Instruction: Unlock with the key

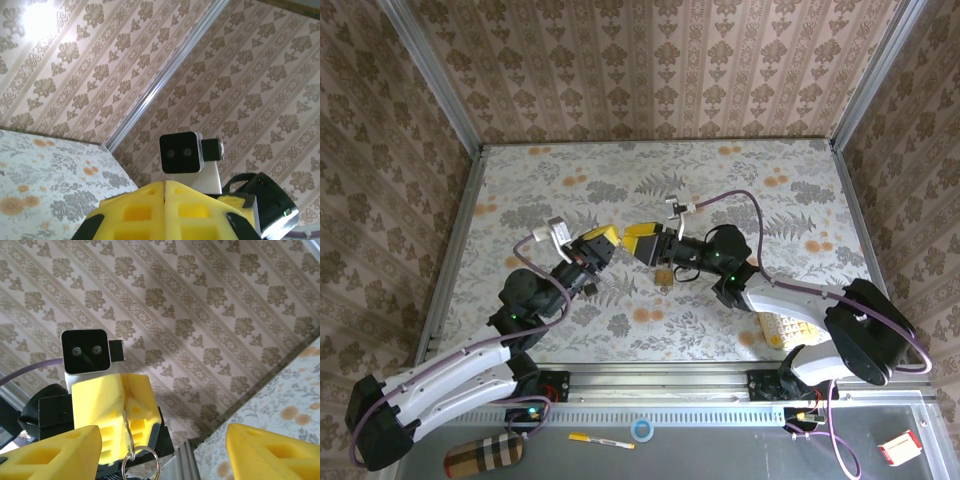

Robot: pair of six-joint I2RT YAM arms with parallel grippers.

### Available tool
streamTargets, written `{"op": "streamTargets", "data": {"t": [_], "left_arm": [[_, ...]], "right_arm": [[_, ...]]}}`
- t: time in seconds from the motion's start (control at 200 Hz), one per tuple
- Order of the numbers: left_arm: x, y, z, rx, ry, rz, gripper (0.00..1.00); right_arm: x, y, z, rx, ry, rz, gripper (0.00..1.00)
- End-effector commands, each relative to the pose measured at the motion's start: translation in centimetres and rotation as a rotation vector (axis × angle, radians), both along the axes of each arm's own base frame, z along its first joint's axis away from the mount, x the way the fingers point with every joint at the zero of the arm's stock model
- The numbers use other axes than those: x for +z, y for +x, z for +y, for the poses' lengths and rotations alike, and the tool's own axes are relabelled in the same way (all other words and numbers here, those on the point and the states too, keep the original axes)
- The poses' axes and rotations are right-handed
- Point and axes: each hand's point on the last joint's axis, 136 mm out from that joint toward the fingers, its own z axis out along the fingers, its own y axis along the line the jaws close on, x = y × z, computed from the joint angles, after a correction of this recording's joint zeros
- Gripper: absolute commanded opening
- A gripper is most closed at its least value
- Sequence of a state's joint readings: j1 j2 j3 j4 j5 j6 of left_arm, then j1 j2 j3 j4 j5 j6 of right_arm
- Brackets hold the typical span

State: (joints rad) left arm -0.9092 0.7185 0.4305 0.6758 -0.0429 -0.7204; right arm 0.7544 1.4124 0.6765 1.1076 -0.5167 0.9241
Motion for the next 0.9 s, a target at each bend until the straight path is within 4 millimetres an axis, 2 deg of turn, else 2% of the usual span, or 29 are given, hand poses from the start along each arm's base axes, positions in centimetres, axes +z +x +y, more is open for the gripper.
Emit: {"op": "streamTargets", "data": {"t": [0.0, 0.24, 0.35, 0.7, 0.895], "left_arm": [[1.2, 0.0, 1.1, 0.069, -0.045, -0.061, 0.0], [1.1, 0.2, 1.3, 0.096, -0.071, -0.067, 0.0], [0.9, 0.2, 1.3, 0.098, -0.073, -0.064, 0.0], [0.6, 0.2, 0.6, 0.087, -0.079, -0.064, 0.0], [0.5, 0.0, 0.1, 0.073, -0.079, -0.065, 0.0]], "right_arm": [[1.4, -1.4, 0.4, 0.051, 0.076, -0.031, 0.66], [2.5, -2.1, 1.4, 0.095, 0.109, -0.046, 0.59], [2.9, -2.2, 1.3, 0.093, 0.115, -0.052, 0.5], [3.4, -2.3, 1.6, 0.102, 0.12, -0.055, 0.37], [3.6, -2.3, 1.6, 0.093, 0.1, -0.06, 0.17]]}}
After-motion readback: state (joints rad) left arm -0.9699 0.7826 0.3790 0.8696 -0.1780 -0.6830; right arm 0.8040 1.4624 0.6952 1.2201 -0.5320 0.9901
